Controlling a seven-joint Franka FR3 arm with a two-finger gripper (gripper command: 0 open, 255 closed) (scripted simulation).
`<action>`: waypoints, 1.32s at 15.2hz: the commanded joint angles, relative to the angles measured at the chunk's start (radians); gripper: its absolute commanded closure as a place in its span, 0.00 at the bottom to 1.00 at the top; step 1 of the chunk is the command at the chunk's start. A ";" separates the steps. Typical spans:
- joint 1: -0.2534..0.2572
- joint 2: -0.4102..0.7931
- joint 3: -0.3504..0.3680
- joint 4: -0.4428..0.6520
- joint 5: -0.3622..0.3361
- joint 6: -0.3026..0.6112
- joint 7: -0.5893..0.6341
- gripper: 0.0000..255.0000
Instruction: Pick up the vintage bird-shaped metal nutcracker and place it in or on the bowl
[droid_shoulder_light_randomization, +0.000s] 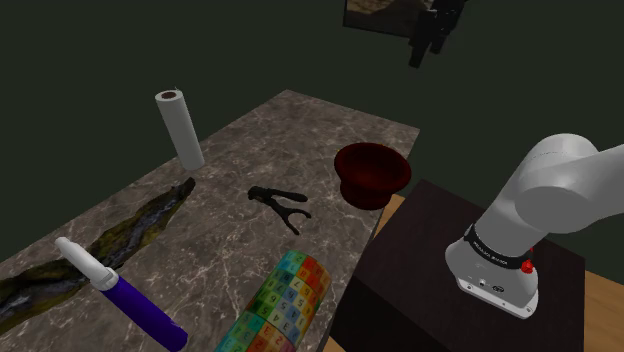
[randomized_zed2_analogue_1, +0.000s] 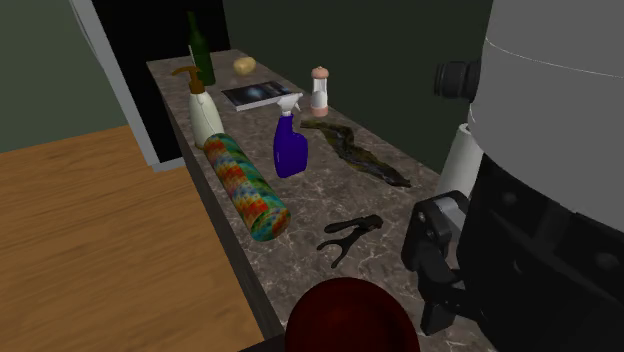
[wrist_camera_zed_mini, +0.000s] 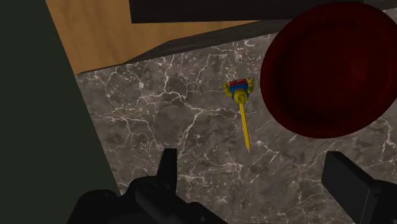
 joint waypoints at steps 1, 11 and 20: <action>0.000 0.000 0.000 0.000 0.000 0.000 0.000 0.00; 0.070 0.147 0.122 -0.094 0.117 0.232 0.126 0.00; 0.124 0.364 0.237 -0.083 0.186 0.446 0.230 0.00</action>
